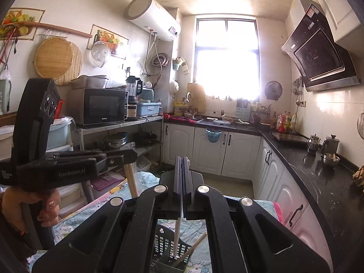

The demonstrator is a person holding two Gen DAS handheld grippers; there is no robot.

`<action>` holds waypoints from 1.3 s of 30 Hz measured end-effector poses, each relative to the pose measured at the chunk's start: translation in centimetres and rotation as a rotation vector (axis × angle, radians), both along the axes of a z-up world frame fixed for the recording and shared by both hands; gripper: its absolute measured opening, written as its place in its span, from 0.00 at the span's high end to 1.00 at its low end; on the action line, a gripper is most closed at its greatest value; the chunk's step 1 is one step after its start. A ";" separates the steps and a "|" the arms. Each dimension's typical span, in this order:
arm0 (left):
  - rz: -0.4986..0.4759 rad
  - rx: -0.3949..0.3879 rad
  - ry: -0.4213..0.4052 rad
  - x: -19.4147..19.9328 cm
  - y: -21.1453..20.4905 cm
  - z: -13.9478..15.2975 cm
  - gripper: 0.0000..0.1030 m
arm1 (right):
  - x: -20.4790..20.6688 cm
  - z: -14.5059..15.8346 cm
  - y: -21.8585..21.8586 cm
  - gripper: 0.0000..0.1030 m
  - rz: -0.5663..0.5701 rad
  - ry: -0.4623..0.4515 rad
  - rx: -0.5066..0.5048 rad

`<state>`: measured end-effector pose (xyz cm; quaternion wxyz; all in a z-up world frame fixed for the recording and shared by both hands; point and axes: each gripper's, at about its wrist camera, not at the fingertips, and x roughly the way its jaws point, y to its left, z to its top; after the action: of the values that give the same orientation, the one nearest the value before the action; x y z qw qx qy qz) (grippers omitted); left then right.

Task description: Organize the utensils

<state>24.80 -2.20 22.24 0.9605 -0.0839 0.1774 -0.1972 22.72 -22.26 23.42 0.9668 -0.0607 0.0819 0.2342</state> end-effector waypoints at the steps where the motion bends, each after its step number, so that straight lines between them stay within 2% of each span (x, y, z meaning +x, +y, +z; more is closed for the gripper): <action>1: 0.003 0.004 0.002 0.2 0.0 -0.2 0.98 | 0.3 -0.1 0.0 0.99 -0.001 0.004 0.002; 7: 0.004 0.009 0.029 1.3 0.2 -2.0 0.98 | 1.5 -1.1 0.4 0.99 -0.002 0.036 -0.001; 14: 0.005 0.028 0.046 2.0 -0.2 -4.0 0.98 | 2.7 -3.7 1.3 0.99 -0.009 0.082 -0.027; 31: 0.014 -0.001 0.135 3.1 0.5 -9.4 0.98 | 4.3 -9.1 2.6 0.99 -0.059 0.187 -0.074; 39: 0.019 0.029 0.152 2.8 0.4 -10.9 0.97 | 5.2 -10.8 2.6 0.98 -0.079 0.243 -0.080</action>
<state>27.61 -1.80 11.31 0.9473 -0.0862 0.2516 -0.1785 27.90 -19.68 12.62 0.9551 -0.0669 0.2099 0.1981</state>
